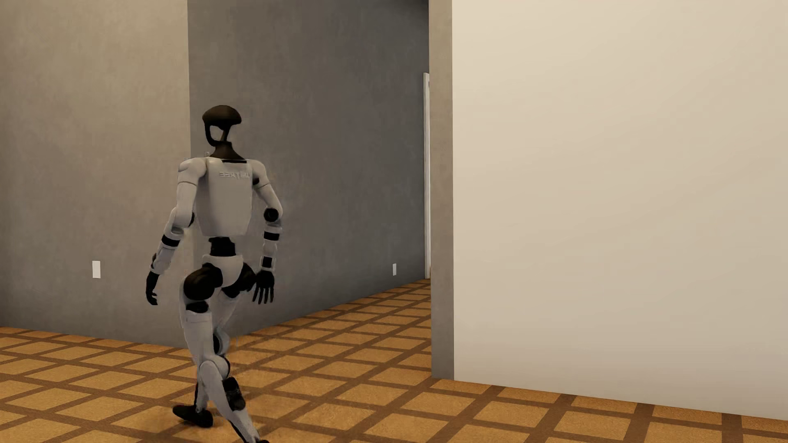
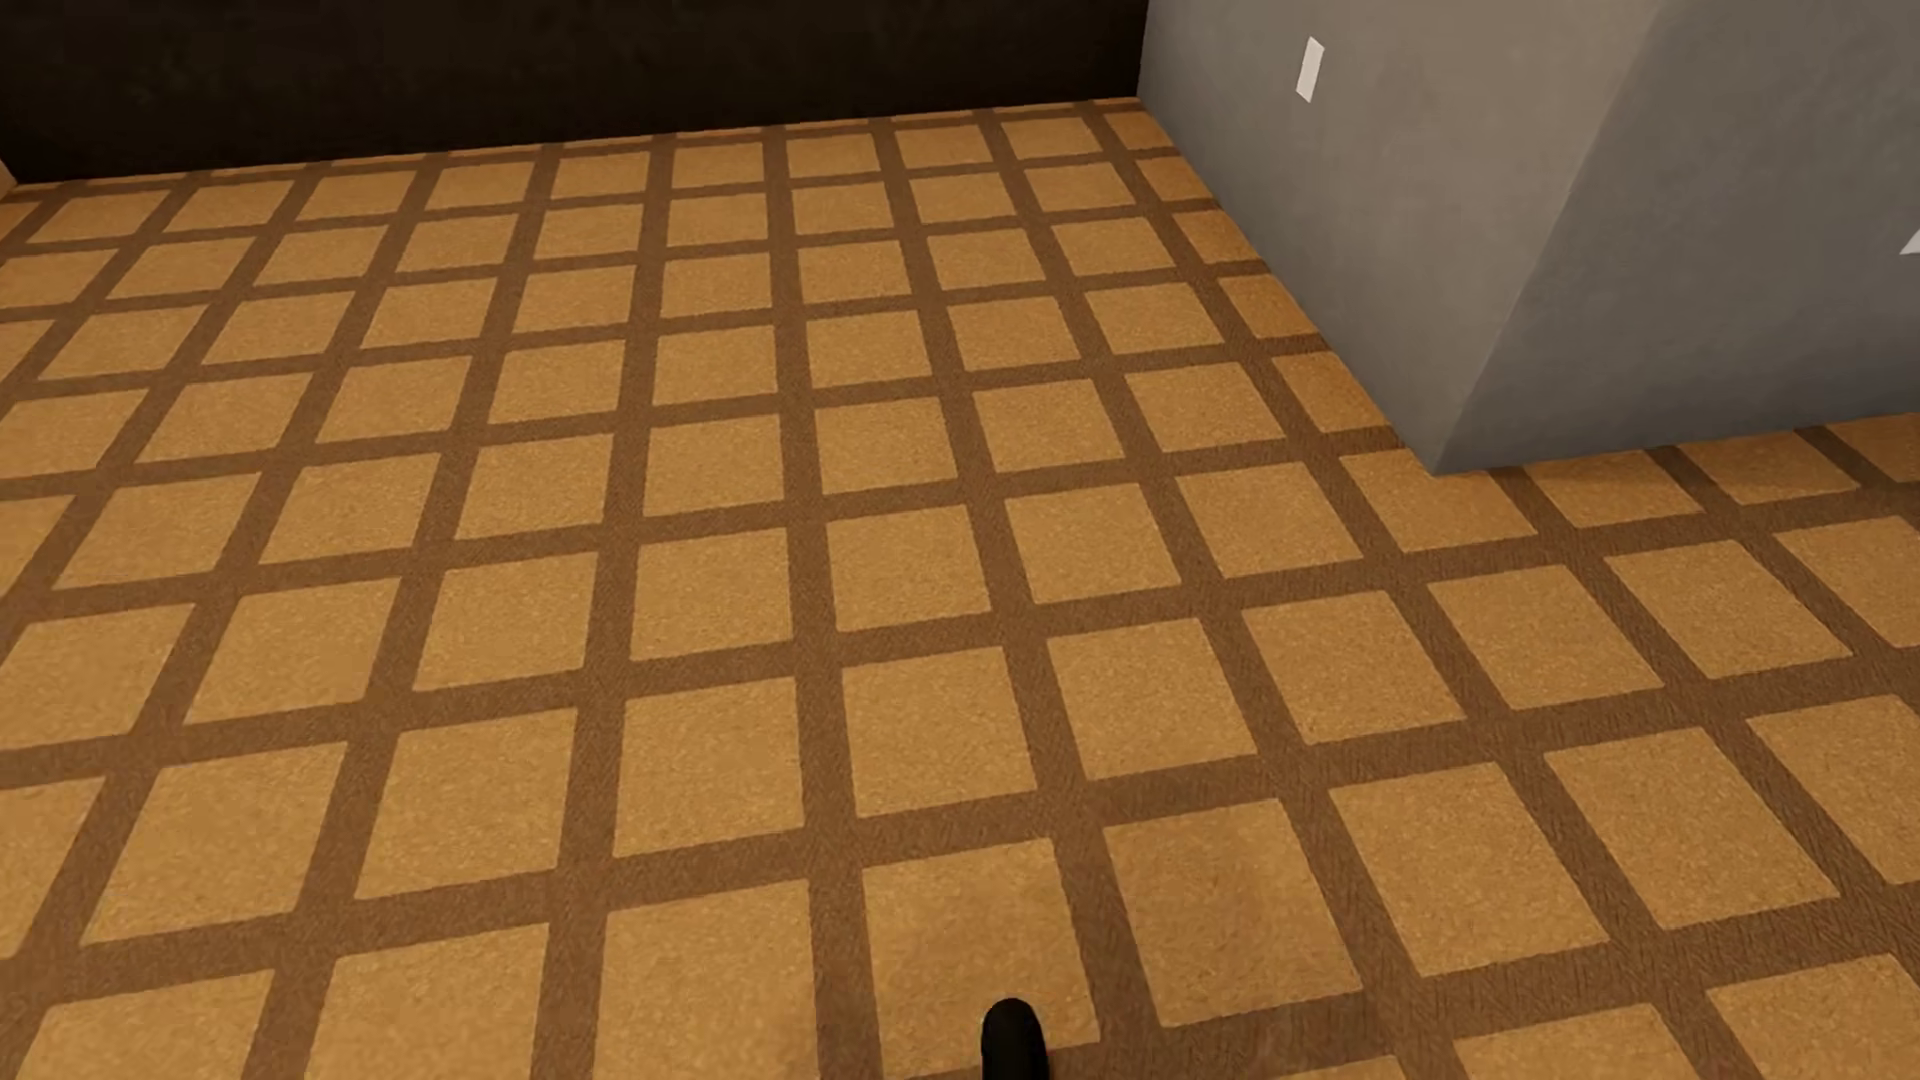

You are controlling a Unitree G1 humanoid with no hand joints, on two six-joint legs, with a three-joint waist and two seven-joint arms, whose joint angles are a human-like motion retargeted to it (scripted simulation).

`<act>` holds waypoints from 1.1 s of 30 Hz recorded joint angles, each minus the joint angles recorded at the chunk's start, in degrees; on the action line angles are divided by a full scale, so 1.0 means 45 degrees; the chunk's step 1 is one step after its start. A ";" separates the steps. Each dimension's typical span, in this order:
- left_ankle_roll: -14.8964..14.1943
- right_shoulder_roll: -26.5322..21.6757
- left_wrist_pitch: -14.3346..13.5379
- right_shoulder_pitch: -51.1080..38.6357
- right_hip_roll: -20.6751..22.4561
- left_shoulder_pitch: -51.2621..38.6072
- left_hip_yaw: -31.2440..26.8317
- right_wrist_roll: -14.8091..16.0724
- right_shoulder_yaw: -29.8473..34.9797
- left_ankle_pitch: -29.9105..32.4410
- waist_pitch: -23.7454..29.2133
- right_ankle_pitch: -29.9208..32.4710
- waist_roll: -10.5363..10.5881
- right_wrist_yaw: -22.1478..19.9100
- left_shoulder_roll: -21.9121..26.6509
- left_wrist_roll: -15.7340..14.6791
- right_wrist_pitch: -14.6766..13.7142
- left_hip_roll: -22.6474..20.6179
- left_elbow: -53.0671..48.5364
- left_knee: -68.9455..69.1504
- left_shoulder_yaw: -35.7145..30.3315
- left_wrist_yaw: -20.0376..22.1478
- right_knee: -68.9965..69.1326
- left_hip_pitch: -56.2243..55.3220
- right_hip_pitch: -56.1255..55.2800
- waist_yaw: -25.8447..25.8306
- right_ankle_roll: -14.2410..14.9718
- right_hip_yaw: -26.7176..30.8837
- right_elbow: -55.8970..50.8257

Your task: Go around the corner

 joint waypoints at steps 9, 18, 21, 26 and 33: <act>0.0000 -0.0496 0.0000 -0.0524 0.2297 0.1572 0.0000 0.0000 -0.0889 0.2098 0.1004 -0.1501 0.0135 0.0000 -0.0463 0.0000 0.0000 0.1703 0.2453 0.5846 0.0054 0.0000 0.5631 -0.6144 0.3646 0.2373 0.0000 0.0000 -0.1062; 0.0000 -0.0104 0.0000 -0.2126 0.1070 0.1852 0.0000 0.0000 -0.2093 0.4097 0.0903 0.0263 -0.1417 0.0000 0.0097 0.0000 0.0000 0.2664 0.3370 0.2318 -0.0182 0.0000 0.9875 -0.5413 0.4150 0.3792 0.0000 0.0000 -0.2519; 0.0000 0.0133 0.0000 -0.1446 0.0369 0.1587 0.0000 0.0000 -0.1165 0.2942 0.0633 0.0039 -0.1247 0.0000 0.0208 0.0000 0.0000 0.3617 0.2456 0.1763 0.0418 0.0000 0.9940 -0.3743 0.1355 0.2765 0.0000 0.0000 -0.2530; 0.0000 -0.0071 0.0000 0.0215 -0.0883 0.1333 0.0000 0.0000 -0.0101 0.1234 0.0401 -0.1668 -0.0664 0.0000 0.0092 0.0000 0.0000 0.3219 0.0647 0.0771 0.0545 0.0000 0.6018 -0.0546 -0.1605 0.0753 0.0000 0.0000 -0.0782; 0.0000 -0.0360 0.0000 0.1279 -0.0276 0.0533 0.0000 0.0000 0.1198 0.4542 0.0427 -0.0055 0.0618 0.0000 0.0318 0.0000 0.0000 0.3676 0.0542 0.3255 0.0392 0.0000 0.8332 0.0063 -0.3040 -0.1380 0.0000 0.0000 0.1356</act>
